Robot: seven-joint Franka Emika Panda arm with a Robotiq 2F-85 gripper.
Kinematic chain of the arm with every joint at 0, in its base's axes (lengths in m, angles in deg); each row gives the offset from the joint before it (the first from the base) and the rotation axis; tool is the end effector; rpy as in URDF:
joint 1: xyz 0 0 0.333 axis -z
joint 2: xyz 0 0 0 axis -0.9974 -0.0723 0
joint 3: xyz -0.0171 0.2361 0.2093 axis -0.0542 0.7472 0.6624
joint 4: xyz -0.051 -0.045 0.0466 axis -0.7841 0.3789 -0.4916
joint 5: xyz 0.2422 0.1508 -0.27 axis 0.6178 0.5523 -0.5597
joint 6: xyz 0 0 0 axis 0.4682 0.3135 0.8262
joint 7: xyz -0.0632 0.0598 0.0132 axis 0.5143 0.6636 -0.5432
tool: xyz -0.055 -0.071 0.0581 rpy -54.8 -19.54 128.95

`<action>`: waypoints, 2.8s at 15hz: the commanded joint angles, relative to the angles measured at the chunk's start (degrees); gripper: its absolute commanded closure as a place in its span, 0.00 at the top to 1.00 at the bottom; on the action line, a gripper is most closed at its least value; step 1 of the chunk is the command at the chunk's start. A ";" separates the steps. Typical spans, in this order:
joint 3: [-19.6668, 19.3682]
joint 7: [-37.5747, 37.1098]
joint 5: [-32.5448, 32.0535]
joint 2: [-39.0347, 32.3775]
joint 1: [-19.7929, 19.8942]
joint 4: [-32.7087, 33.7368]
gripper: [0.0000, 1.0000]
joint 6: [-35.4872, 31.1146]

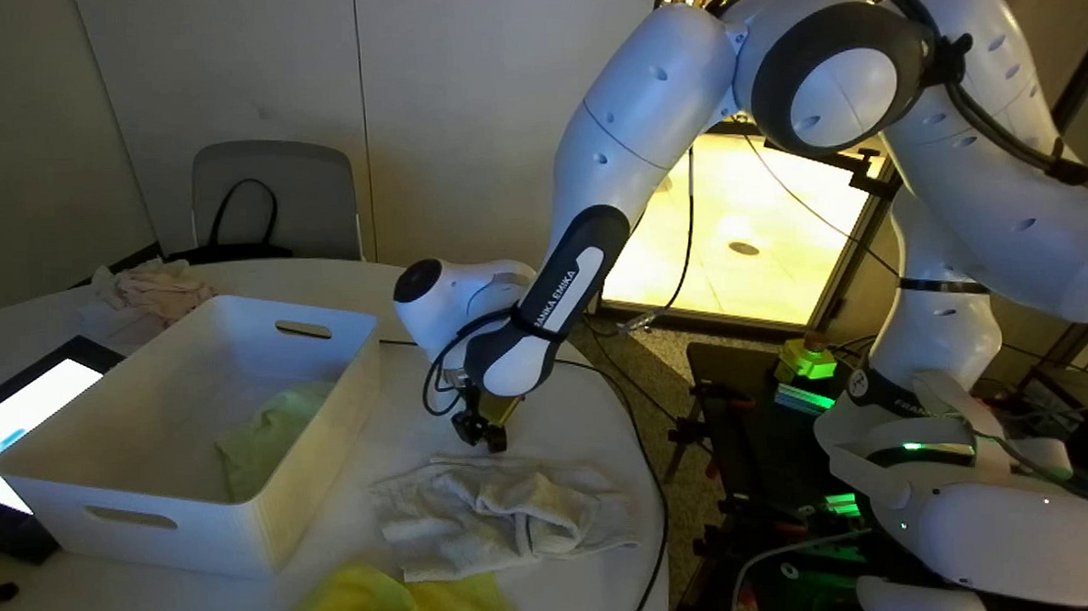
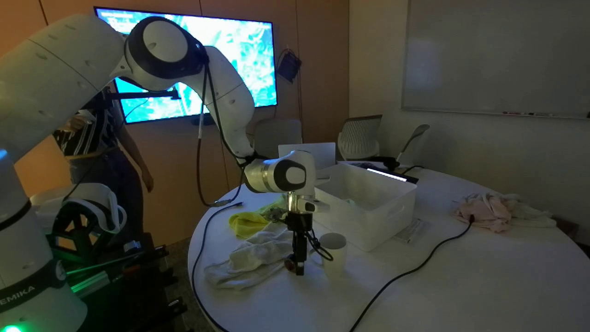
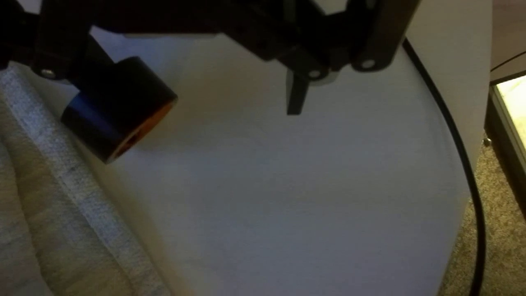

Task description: Put all the towels in the white basket and the objects into the mug

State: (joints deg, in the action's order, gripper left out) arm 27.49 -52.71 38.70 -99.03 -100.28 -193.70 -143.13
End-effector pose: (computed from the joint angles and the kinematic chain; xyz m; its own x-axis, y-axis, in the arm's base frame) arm 0.5875 0.0025 0.0410 0.8742 -0.4723 -0.1128 -0.3875 -0.8185 0.4242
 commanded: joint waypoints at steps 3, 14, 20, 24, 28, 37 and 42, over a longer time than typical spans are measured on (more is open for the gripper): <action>-0.09 -1.27 -1.87 2.76 -2.31 -1.04 1.00 7.07; 0.57 -1.65 -6.20 -0.10 -2.43 2.47 1.00 10.46; 0.63 -1.18 -7.91 -1.94 -1.99 4.32 0.75 9.09; 0.47 -1.21 -8.18 -2.47 -1.95 4.64 0.42 8.07; 0.41 -1.02 -8.20 -2.05 -1.99 4.38 0.11 8.51; 0.81 0.05 -7.99 -0.90 -1.70 4.28 0.00 8.65; 0.32 -0.99 -7.91 -0.86 -1.77 4.90 0.01 8.65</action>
State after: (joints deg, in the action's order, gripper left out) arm 27.79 -53.31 31.61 -100.68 -102.54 -189.05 -134.49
